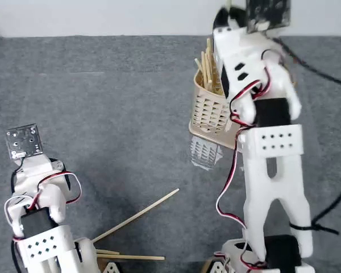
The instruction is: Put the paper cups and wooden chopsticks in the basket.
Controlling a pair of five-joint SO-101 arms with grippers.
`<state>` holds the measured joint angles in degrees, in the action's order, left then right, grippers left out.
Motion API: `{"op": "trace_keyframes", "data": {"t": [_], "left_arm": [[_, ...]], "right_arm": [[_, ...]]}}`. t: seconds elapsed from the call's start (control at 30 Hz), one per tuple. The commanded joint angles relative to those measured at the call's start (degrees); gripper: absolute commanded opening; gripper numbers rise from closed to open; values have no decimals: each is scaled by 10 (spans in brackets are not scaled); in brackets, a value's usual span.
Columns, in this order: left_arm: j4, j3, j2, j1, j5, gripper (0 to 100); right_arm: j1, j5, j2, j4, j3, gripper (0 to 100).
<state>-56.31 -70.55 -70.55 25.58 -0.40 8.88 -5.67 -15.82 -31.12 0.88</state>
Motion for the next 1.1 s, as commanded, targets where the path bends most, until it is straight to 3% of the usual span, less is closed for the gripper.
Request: {"op": "trace_keyframes", "data": {"t": [0.0, 0.2, 0.37, 0.63, 0.87, 1.07], "left_arm": [[14, 4, -11, 1, -5, 15], [14, 4, -11, -1, -5, 15], [14, 4, -11, -1, -5, 15], [14, 4, -11, -2, -5, 15], [14, 8, -11, 3, -24, 15], [13, 39, -11, 77, -66, 15]], "right_arm": [[-25, 3, -27, 99, 105, 8], [-28, 1, -51, 142, 208, 20], [-14, 0, -91, 83, 205, 153], [43, -4, -161, -141, 127, 161], [147, -70, -182, -397, 110, 161], [215, -113, -183, -517, 161, 161]]}}
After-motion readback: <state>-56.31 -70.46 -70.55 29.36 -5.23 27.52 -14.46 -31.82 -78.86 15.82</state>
